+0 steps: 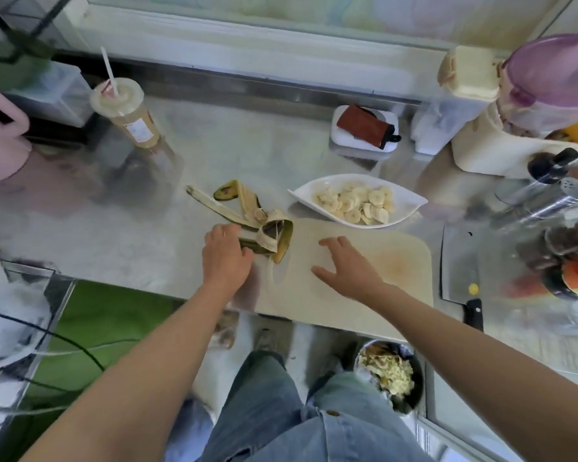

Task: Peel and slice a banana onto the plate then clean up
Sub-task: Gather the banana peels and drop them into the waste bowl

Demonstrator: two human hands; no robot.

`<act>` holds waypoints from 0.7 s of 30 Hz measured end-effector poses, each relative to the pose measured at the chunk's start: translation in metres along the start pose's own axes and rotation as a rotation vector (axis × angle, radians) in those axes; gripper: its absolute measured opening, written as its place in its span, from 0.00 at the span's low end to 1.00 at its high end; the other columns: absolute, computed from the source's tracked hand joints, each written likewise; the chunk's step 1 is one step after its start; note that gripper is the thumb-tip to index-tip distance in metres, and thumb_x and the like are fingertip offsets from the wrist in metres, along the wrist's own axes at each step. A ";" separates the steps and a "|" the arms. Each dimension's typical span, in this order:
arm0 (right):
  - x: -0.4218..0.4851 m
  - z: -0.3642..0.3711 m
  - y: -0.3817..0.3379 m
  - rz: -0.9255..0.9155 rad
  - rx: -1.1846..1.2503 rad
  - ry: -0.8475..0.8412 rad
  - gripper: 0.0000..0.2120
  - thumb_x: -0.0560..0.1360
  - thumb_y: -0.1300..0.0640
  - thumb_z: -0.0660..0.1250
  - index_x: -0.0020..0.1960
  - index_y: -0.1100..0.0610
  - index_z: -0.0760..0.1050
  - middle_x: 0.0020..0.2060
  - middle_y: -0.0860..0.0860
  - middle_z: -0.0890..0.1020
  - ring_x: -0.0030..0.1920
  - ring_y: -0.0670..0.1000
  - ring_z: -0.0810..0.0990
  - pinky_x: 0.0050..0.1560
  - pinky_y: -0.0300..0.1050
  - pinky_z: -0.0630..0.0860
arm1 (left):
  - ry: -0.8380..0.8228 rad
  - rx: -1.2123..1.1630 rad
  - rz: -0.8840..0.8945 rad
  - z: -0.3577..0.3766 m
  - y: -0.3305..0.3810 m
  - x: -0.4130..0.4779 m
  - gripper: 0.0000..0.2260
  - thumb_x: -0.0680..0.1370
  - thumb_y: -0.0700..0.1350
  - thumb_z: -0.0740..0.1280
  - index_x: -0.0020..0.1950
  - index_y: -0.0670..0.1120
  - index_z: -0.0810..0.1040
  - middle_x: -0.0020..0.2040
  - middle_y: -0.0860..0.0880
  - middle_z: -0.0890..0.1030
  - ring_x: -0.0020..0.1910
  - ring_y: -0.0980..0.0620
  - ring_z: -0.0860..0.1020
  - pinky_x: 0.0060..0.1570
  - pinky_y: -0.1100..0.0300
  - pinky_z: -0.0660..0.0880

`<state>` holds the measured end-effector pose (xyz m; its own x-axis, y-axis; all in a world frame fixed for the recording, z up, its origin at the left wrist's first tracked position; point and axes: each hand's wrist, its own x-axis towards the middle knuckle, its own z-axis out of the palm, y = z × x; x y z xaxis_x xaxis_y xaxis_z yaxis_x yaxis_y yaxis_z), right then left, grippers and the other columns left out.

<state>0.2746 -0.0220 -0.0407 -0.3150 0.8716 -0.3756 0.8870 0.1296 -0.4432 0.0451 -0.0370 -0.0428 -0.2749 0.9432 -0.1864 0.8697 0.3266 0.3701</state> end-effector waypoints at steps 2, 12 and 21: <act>0.016 0.000 -0.021 -0.083 0.115 -0.011 0.35 0.75 0.45 0.66 0.76 0.55 0.56 0.72 0.54 0.62 0.69 0.54 0.68 0.66 0.48 0.68 | -0.057 0.034 0.057 -0.005 -0.009 0.014 0.22 0.77 0.42 0.63 0.70 0.43 0.66 0.70 0.42 0.66 0.67 0.42 0.65 0.64 0.51 0.65; 0.082 0.025 -0.078 0.060 -0.091 0.064 0.39 0.68 0.45 0.72 0.71 0.60 0.60 0.63 0.57 0.71 0.64 0.60 0.69 0.60 0.50 0.69 | -0.144 0.109 0.241 -0.010 -0.033 0.056 0.18 0.77 0.44 0.61 0.67 0.46 0.71 0.64 0.45 0.73 0.64 0.45 0.67 0.63 0.53 0.66; 0.077 0.011 -0.077 -0.028 0.146 -0.063 0.15 0.73 0.56 0.66 0.57 0.60 0.69 0.51 0.56 0.77 0.51 0.58 0.75 0.44 0.46 0.66 | -0.228 0.350 0.588 -0.012 -0.018 0.094 0.31 0.77 0.42 0.63 0.77 0.51 0.54 0.78 0.50 0.55 0.77 0.46 0.47 0.74 0.49 0.50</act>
<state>0.1783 0.0297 -0.0447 -0.3634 0.8368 -0.4096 0.8206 0.0794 -0.5660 -0.0012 0.0461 -0.0563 0.3379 0.9087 -0.2453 0.9385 -0.3055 0.1609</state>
